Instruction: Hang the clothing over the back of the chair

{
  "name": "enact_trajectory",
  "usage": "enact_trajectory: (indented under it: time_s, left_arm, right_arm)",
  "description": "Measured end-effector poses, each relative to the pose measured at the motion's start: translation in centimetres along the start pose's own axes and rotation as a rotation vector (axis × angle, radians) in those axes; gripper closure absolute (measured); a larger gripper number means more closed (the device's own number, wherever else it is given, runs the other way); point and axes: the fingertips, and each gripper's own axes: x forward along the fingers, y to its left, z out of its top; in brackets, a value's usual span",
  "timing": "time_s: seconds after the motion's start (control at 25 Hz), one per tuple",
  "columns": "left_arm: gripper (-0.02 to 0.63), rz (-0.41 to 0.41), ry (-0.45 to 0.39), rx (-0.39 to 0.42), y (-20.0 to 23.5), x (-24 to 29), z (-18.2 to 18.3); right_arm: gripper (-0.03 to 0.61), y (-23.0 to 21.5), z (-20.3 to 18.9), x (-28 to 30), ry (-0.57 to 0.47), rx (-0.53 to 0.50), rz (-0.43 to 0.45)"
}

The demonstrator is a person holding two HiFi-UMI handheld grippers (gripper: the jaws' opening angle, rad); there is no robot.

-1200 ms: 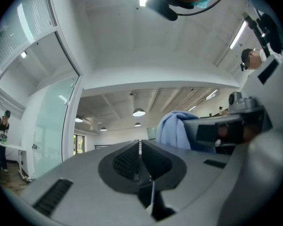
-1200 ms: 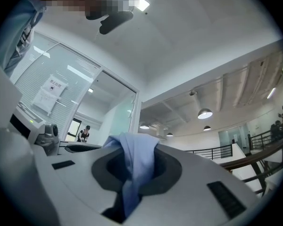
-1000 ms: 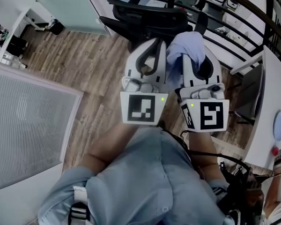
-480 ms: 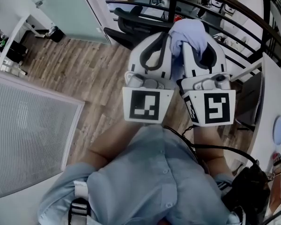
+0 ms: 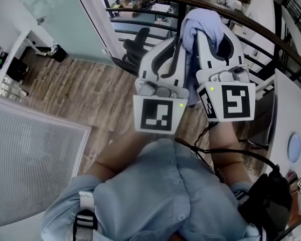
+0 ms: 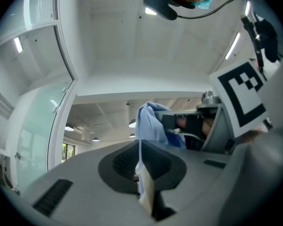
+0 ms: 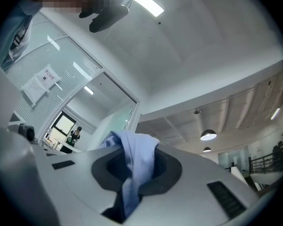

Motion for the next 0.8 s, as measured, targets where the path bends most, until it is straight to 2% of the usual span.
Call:
enact_trajectory:
  time_s: [0.12, 0.2, 0.28, 0.32, 0.36, 0.4, 0.48, 0.8]
  left_arm:
    - [0.591, -0.008, 0.049, -0.015, 0.5, 0.8, -0.8]
    - [0.591, -0.009, 0.085, -0.032, 0.7, 1.0, -2.1]
    - [0.591, -0.006, 0.107, -0.061, 0.9, 1.0, -3.5]
    - [0.591, -0.003, 0.116, -0.077, 1.1, 0.8, -4.2]
    - [0.591, 0.0, 0.126, -0.091, 1.4, 0.8, -4.8]
    - [0.591, 0.003, 0.135, -0.101, 1.7, 0.7, -5.5]
    - [0.591, 0.009, 0.148, -0.112, 2.0, 0.6, -6.6]
    - [0.591, 0.035, 0.177, -0.145, 2.8, 0.8, -9.1]
  right_arm:
    - [0.543, -1.3, -2.6, 2.1, 0.084, 0.01, -0.006]
    - [0.539, -1.3, -7.1, 3.6, 0.262, 0.003, 0.049]
    - [0.493, -0.5, -11.6, 4.1, 0.436, 0.017, 0.126]
    - [0.463, -0.1, -13.2, 3.9, 0.492, 0.031, 0.154]
    - [0.383, 0.2, -14.4, 3.6, 0.528, 0.044, 0.172]
    - [0.307, 0.3, -15.3, 3.3, 0.55, 0.055, 0.182]
    - [0.281, 0.2, -16.4, 2.6, 0.573, 0.066, 0.179]
    - [0.288, -0.7, -16.9, 0.8, 0.527, 0.108, 0.105]
